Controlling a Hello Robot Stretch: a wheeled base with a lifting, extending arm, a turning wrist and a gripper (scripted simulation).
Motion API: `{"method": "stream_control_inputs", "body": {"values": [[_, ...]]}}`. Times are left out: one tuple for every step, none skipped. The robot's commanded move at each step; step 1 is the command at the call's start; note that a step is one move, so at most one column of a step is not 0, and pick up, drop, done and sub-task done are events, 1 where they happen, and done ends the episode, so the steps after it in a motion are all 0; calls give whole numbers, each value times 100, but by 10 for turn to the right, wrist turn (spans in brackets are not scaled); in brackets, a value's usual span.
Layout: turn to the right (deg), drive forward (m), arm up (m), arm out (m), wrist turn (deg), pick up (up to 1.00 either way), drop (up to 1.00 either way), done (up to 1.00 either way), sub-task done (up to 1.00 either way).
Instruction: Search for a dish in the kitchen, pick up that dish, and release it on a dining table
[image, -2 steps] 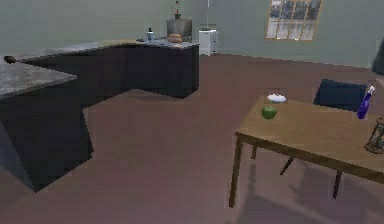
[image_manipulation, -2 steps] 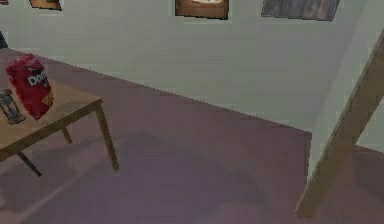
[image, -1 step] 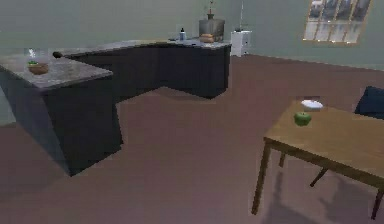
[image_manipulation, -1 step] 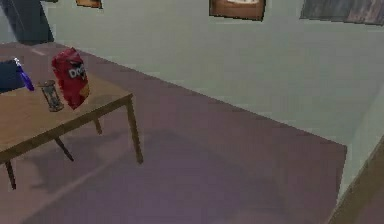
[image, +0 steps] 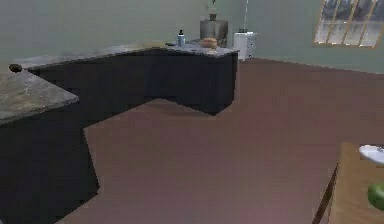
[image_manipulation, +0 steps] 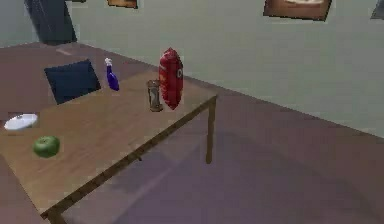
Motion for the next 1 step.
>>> {"method": "stream_control_inputs", "body": {"values": [[-450, 0, 0, 0, 0, 0, 0, 0, 0]]}}
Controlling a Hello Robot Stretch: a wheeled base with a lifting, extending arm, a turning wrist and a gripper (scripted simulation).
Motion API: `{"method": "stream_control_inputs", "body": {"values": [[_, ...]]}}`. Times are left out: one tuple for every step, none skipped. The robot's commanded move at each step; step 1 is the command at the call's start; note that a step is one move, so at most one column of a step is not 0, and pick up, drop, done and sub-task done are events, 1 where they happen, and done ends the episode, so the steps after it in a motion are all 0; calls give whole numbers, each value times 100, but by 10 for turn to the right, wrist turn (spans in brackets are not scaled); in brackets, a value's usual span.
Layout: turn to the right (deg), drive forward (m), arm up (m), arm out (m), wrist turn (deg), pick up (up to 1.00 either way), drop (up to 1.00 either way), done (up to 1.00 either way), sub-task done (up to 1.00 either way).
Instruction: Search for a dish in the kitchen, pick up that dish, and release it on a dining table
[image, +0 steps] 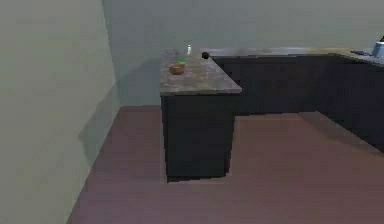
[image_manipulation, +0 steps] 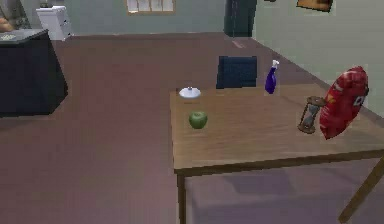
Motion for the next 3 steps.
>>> {"method": "stream_control_inputs", "body": {"values": [[-150, 0, 0, 0, 0, 0, 0, 0, 0], [0, 90, 0, 0, 0, 0, 0, 0, 0], [-450, 0, 0, 0, 0, 0, 0, 0, 0]]}}
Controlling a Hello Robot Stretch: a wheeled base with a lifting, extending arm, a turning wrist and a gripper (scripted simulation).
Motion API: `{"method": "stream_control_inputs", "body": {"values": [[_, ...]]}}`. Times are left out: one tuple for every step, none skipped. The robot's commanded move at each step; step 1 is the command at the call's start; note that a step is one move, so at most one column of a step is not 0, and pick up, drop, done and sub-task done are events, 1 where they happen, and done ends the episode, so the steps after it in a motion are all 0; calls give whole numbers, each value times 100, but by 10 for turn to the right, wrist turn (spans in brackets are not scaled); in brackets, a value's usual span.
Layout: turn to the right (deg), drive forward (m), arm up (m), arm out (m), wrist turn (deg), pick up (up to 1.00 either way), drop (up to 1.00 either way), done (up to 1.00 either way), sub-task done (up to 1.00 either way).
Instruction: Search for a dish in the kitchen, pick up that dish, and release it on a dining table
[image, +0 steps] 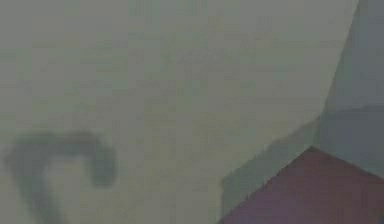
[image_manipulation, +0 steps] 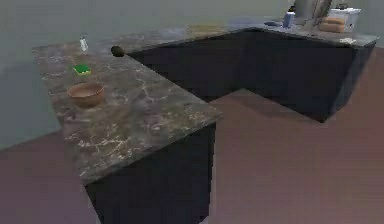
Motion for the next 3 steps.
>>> {"method": "stream_control_inputs", "body": {"values": [[-240, 0, 0, 0, 0, 0, 0, 0, 0], [450, 0, 0, 0, 0, 0, 0, 0, 0], [450, 0, 0, 0, 0, 0, 0, 0, 0]]}}
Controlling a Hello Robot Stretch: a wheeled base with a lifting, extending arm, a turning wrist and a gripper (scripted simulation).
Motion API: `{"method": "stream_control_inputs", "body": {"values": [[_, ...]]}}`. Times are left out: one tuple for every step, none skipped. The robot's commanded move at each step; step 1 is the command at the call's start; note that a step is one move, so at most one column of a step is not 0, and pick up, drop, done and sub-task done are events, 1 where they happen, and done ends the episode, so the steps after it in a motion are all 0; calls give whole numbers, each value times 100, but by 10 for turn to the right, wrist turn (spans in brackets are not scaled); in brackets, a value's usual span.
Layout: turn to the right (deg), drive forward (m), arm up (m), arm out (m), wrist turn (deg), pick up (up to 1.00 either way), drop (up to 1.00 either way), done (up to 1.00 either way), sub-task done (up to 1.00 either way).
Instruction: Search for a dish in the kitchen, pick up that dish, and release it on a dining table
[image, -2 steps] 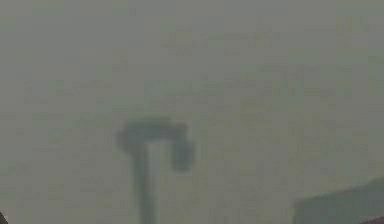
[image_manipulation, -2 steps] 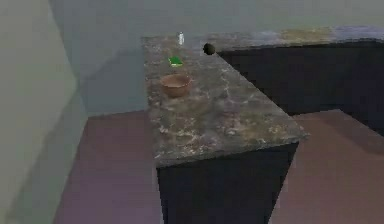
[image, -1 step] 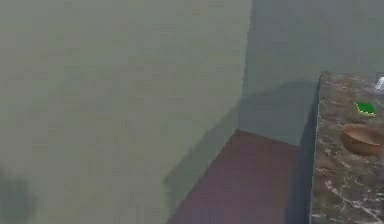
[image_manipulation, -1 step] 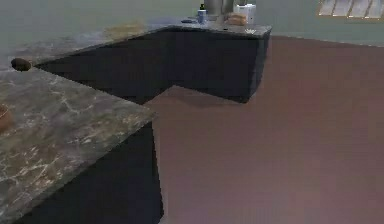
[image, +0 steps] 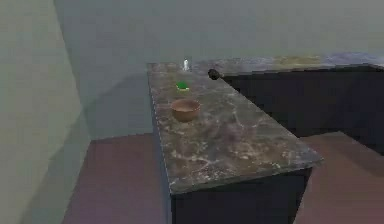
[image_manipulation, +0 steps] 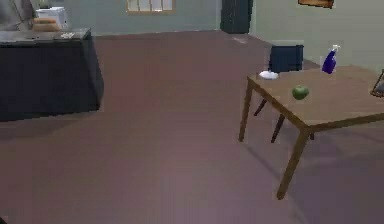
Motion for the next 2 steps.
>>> {"method": "stream_control_inputs", "body": {"values": [[450, 0, 0, 0, 0, 0, 0, 0, 0], [60, 0, 0, 0, 0, 0, 0, 0, 0]]}}
